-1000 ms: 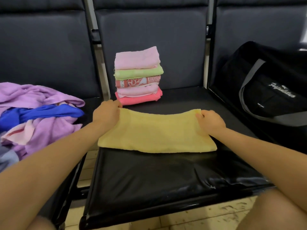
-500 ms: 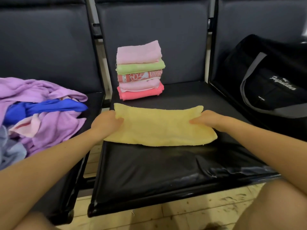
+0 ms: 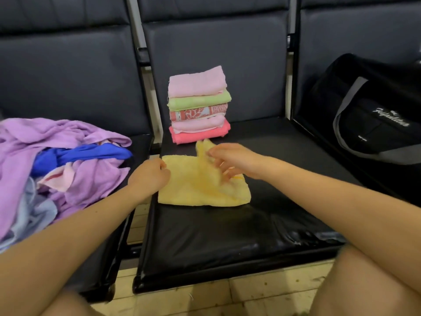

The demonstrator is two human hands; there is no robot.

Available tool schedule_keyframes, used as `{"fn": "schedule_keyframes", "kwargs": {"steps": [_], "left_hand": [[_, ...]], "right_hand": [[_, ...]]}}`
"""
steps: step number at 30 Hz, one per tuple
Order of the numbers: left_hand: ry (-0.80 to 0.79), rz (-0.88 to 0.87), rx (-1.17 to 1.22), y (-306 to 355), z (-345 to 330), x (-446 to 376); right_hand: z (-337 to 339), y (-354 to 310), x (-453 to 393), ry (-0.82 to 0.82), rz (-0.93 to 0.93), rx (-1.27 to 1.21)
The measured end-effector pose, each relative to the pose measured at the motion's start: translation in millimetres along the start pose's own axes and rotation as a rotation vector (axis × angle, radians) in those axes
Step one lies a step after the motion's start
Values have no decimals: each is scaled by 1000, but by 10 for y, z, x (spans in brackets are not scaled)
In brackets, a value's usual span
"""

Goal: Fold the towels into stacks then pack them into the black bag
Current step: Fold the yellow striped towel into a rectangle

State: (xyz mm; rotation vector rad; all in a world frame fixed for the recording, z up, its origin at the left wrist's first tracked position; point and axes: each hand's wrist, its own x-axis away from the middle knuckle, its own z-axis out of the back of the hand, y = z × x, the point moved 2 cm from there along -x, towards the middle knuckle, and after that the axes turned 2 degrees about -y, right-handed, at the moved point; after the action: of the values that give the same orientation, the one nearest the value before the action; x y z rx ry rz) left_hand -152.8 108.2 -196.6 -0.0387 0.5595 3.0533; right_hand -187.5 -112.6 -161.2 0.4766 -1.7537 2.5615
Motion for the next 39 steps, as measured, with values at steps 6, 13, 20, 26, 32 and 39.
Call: {"fn": "schedule_keyframes", "kwargs": {"steps": [6, 13, 20, 26, 32, 39], "left_hand": [[-53, 25, -122, 111, -56, -49], [-77, -11, -65, 171, -160, -81], [-149, -78, 53, 420, -273, -84], [-161, -64, 226, 567, -343, -111], [-407, 253, 911, 624, -418, -2], [-401, 242, 784, 638, -487, -12]], "right_hand": [[47, 304, -136, 90, 24, 504], [258, 914, -217, 157, -240, 306], [343, 793, -253, 159, -281, -117], [536, 382, -88, 394, -33, 201], [73, 119, 86, -16, -15, 64], [151, 424, -159, 299, 16, 351]]}}
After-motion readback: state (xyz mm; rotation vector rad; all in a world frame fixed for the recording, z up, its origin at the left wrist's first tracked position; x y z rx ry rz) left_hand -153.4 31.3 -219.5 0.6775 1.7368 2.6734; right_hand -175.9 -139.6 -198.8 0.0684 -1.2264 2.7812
